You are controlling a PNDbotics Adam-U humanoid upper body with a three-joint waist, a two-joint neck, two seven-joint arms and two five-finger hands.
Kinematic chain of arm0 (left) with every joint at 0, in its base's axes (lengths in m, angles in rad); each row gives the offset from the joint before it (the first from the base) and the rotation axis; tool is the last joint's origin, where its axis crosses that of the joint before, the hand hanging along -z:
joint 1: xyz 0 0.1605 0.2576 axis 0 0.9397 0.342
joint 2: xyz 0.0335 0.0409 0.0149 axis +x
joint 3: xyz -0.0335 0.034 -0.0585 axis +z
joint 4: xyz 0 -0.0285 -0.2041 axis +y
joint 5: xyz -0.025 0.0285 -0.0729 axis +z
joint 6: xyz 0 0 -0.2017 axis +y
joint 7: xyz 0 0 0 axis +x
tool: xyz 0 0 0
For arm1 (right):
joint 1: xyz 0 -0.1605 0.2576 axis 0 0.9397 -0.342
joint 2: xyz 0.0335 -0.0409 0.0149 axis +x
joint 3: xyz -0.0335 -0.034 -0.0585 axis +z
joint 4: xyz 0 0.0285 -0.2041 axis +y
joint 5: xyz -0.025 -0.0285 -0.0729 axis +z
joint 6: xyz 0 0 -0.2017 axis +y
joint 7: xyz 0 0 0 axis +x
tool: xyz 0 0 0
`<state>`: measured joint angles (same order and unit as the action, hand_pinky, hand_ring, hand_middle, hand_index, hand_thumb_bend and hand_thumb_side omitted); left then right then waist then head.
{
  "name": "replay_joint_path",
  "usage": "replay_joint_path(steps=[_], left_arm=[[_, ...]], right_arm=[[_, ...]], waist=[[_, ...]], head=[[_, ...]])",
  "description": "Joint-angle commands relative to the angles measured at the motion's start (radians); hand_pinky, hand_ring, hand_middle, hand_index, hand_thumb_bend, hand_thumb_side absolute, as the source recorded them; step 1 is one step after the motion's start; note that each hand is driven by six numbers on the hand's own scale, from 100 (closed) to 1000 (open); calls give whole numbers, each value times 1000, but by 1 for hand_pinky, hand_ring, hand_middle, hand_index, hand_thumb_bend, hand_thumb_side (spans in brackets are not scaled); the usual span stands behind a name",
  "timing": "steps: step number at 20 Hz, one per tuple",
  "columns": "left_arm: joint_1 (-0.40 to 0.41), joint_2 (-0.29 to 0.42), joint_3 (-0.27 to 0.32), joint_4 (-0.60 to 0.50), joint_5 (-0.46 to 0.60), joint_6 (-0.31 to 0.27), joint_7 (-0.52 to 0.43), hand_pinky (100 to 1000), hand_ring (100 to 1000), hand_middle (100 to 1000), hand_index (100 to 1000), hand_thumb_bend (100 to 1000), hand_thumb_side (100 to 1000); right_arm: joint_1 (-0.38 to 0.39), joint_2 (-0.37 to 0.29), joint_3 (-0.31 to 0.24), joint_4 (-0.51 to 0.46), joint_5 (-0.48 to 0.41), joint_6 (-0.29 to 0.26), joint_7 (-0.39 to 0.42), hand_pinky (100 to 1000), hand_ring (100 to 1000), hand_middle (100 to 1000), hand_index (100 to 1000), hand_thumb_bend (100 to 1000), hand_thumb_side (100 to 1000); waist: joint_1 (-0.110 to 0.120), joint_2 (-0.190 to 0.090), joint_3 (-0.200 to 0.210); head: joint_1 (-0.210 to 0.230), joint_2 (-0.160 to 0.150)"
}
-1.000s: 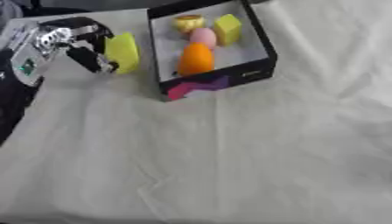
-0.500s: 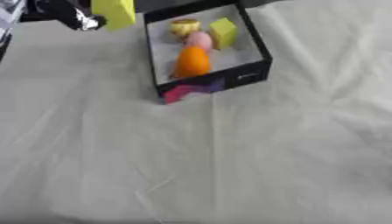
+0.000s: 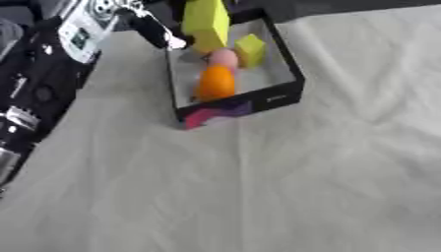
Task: Pick up objects on the table and place them in the box.
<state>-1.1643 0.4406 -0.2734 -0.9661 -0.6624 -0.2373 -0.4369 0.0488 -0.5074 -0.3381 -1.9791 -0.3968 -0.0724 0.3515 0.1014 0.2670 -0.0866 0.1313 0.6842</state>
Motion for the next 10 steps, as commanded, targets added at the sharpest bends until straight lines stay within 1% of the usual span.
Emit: replay_joint_path(steps=[1,2,3,4,5,6,7,9,10], left_arm=[[-21,-5,23,21,-53,-34,42,930,809,739,817,228,188],[-19,-7,25,22,-63,-43,51,966,862,802,855,251,480],[-17,-6,29,20,-70,-50,62,973,867,800,859,286,600],[-16,-5,31,17,-75,-55,72,978,869,798,873,384,803],[-15,-2,31,12,-79,-61,80,977,868,799,877,394,838],[-13,0,32,8,-80,-64,85,978,871,806,883,423,881],[-12,3,32,3,-80,-65,88,978,873,806,881,432,880],[-8,7,31,-1,-83,-68,83,978,875,806,879,443,848],[-7,7,31,-1,-85,-69,77,986,884,816,878,405,670]], right_arm=[[-4,-27,-6,-21,-11,-5,5,908,591,608,845,100,568],[-3,-26,-7,-21,-11,-6,5,908,591,608,845,100,568],[-1,-25,-7,-21,-10,-7,5,909,591,608,845,100,568],[1,-24,-8,-21,-8,-9,5,909,591,608,845,100,568],[4,-23,-9,-21,-6,-10,5,909,591,608,845,100,569],[6,-21,-9,-21,-4,-10,4,909,591,608,845,100,571],[7,-20,-9,-21,-2,-9,4,909,591,608,845,100,571],[8,-18,-9,-21,0,-9,4,909,591,608,844,100,570],[8,-18,-8,-21,0,-10,3,909,591,607,844,100,570]], waist=[[-22,-1,-1],[-23,-1,-1],[-25,-1,-1],[-25,-1,0],[-26,-1,2],[-26,-1,3],[-27,-1,5],[-29,-1,6],[-30,-1,6]], head=[[2,-13],[1,-11],[-1,-10],[-4,-8],[-6,-6],[-8,-5],[-10,-4],[-14,-2],[-15,-2]])
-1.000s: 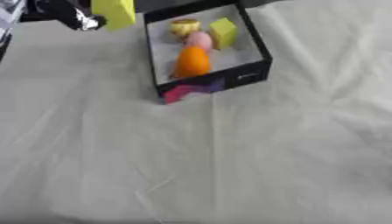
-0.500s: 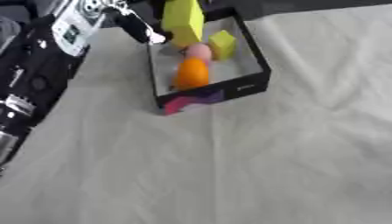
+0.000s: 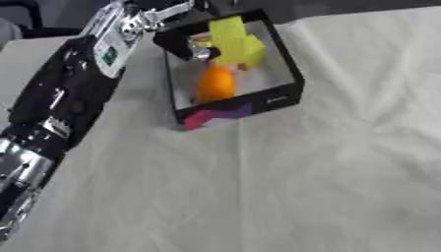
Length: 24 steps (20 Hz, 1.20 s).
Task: Pick up objects on the table and place them in the box.
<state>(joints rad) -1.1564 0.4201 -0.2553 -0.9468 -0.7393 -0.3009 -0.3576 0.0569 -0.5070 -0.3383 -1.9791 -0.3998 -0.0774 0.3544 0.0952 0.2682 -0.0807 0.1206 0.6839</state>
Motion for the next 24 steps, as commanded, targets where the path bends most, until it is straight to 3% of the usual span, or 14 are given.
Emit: replay_joint_path(steps=[1,4,5,6,7,10,15,20,24], left_arm=[[-12,26,11,-18,-12,-9,-14,988,886,817,877,391,611],[-4,25,16,-19,-2,-13,-32,971,861,787,861,260,489],[1,26,23,-27,17,-6,-26,962,844,771,853,150,435],[7,31,30,-41,45,6,-15,939,808,739,832,100,376],[16,46,42,-70,100,30,10,918,779,716,818,100,351],[76,122,58,-249,381,111,73,851,672,645,760,100,492],[263,287,150,-702,804,246,191,795,620,621,743,100,533],[486,307,252,-1008,1032,303,327,780,613,619,747,100,569],[639,258,304,-1051,1117,248,418,772,613,628,748,100,580]], right_arm=[[0,-18,-8,-21,2,-5,1,909,590,607,844,100,570],[2,-15,-7,-21,1,-7,1,909,590,607,844,100,569],[4,-14,-8,-21,2,-8,0,909,590,607,843,100,569],[6,-13,-9,-21,3,-9,-1,909,590,607,843,100,567],[10,-11,-11,-21,3,-11,-3,909,590,607,843,100,566],[22,-8,-21,-21,-1,-19,-12,909,591,608,843,100,559],[41,1,-39,-21,-11,-50,-26,909,592,610,844,100,549],[47,11,-47,-21,-17,-78,-34,909,595,612,845,100,539],[43,11,-48,-21,-27,-102,-38,909,596,612,845,100,536]], waist=[[-25,-2,0],[-29,-2,0],[-31,-3,2],[-32,-4,5],[-34,-5,10],[-37,-11,29],[-49,-10,61],[-66,-2,79],[-74,1,85]], head=[[-5,-2],[-11,1],[-13,3],[-17,6],[-24,10],[-54,25],[-111,35],[-138,30],[-143,24]])
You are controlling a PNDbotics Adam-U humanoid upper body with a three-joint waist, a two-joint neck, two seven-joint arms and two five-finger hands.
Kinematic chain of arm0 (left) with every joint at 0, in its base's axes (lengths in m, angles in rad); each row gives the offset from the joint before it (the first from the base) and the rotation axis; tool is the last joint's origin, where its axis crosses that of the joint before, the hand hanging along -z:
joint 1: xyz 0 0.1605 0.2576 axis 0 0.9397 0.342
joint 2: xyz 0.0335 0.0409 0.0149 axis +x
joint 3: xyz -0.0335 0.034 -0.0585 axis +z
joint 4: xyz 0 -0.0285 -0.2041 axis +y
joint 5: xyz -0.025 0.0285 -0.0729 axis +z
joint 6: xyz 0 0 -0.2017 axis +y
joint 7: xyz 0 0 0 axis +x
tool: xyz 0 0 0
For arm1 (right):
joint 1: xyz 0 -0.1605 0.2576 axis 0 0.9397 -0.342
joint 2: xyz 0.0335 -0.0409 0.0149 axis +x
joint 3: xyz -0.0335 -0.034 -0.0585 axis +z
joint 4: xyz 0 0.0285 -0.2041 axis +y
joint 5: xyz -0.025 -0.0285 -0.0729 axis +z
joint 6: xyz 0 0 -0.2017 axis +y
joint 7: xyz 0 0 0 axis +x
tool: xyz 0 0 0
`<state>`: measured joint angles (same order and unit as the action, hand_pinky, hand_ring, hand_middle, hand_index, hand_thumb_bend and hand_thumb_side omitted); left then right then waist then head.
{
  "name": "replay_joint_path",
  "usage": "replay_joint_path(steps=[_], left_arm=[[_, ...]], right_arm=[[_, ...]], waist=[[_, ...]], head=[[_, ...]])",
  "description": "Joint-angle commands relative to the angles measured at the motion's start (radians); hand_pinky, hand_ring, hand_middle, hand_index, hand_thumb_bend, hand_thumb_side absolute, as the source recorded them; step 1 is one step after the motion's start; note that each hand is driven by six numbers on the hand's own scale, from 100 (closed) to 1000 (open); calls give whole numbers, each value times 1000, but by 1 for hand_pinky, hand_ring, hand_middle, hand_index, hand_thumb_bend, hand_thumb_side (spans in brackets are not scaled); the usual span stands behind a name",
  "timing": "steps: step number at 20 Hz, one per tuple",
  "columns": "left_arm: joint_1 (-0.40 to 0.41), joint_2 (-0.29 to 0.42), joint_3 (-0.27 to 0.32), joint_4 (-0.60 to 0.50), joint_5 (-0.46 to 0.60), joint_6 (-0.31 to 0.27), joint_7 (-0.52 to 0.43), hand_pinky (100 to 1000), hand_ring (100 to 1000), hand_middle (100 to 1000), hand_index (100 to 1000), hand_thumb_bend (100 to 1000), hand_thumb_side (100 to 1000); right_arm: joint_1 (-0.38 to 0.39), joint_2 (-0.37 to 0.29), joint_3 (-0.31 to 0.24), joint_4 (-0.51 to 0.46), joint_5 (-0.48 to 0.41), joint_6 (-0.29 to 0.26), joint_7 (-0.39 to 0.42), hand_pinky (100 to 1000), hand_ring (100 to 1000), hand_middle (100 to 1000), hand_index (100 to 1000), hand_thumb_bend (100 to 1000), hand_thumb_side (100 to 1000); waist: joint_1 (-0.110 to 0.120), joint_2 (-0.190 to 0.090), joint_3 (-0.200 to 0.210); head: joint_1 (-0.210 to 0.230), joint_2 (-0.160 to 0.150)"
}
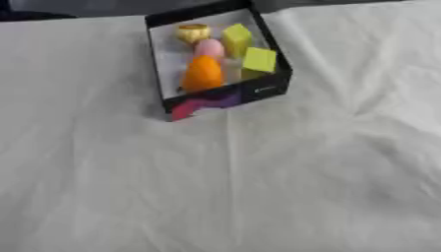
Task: Pick up objects on the table and place them in the box.
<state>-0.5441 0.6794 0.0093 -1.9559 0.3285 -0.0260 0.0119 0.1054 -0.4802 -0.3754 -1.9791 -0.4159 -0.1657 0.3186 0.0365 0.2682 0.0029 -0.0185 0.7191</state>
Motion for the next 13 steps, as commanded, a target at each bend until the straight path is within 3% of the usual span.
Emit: replay_joint_path(steps=[1,7,13], left_arm=[[59,-20,48,-43,63,-46,66,768,616,638,752,100,597],[278,-175,91,-44,81,-153,106,755,605,642,754,100,630],[375,-277,96,-44,72,-134,87,747,593,633,755,100,665]], right_arm=[[-7,-15,-11,-21,-14,-16,-2,909,595,612,845,100,536],[-13,-5,-16,-21,-20,-32,-3,908,596,613,845,100,534],[-15,9,-18,-21,-8,-35,-8,908,596,614,846,100,535]], waist=[[-17,2,2],[-26,15,3],[-29,22,0]], head=[[-4,-13],[3,-29],[20,-42]])
